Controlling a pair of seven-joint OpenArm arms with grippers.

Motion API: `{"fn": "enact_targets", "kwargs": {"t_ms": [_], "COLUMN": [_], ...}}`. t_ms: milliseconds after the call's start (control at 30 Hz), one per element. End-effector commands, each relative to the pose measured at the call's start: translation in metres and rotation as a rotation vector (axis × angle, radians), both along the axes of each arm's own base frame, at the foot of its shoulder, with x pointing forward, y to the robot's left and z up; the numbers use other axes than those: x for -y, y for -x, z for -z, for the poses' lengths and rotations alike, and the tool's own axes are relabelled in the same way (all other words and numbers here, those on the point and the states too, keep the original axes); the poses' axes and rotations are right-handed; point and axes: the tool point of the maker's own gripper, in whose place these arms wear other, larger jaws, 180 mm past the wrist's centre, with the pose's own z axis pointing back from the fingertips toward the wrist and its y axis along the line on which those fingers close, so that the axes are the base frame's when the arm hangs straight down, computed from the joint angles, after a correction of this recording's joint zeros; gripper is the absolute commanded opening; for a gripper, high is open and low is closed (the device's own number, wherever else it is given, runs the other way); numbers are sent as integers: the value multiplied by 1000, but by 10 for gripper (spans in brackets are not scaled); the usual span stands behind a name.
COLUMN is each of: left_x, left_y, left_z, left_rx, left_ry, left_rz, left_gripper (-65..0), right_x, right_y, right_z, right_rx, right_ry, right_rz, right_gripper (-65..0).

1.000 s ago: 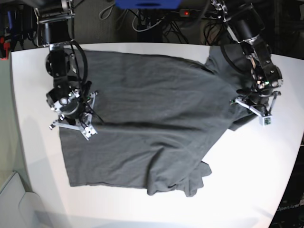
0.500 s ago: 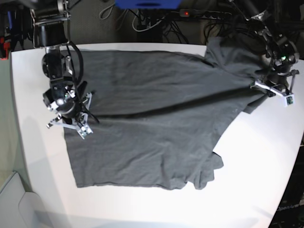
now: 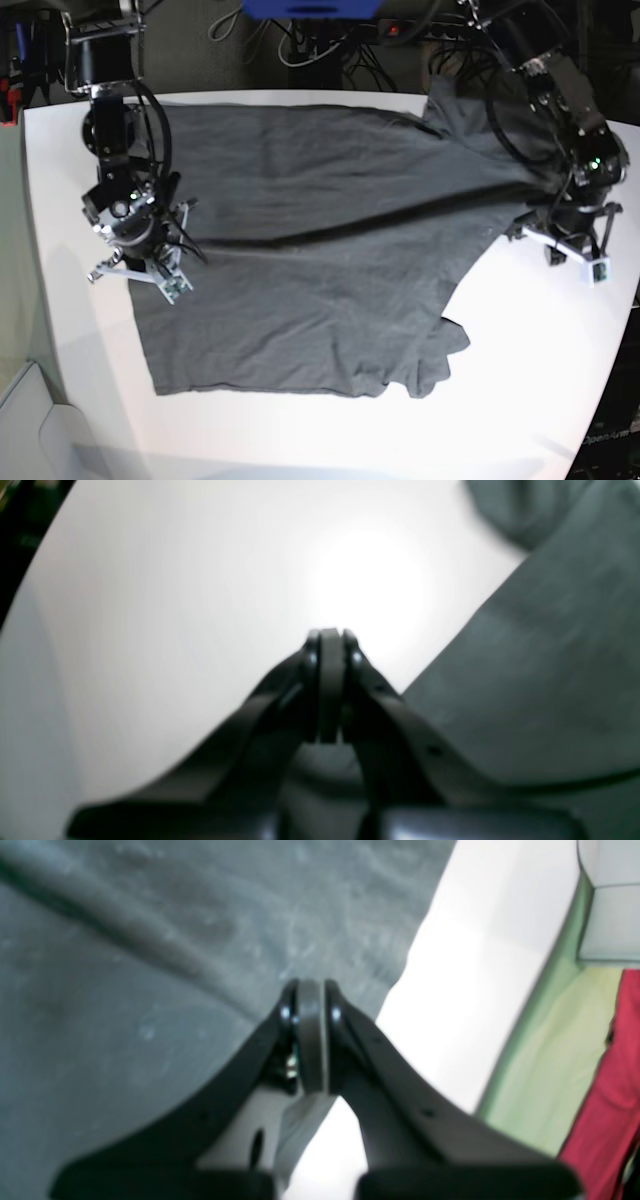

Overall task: Layout the t-shirt on the table in an organized manner, then fold the t-shirt properly
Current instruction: 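Drag the left gripper along the shirt side toward the hem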

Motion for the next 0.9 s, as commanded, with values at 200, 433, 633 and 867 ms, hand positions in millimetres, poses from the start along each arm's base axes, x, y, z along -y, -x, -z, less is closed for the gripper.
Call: {"fn": "enact_targets", "kwargs": {"t_ms": [200, 433, 633, 867], "left_x": [49, 63, 83, 97], "left_y": [-82, -137, -167, -179], "left_z": [-31, -3, 22, 50], "left_rx": [72, 83, 116, 102], "left_ry": [61, 185, 226, 289], "left_rz": [90, 47, 53, 26], "left_gripper": [-476, -237, -237, -238], "right_x": [-4, -1, -1, 5], "right_y": [-4, -2, -1, -1], "right_z": [-5, -4, -3, -4], "right_rx": [16, 13, 10, 8], "right_ry": [-13, -9, -9, 5], "right_rz": [7, 14, 14, 15], "right_gripper": [-650, -650, -650, -650]}}
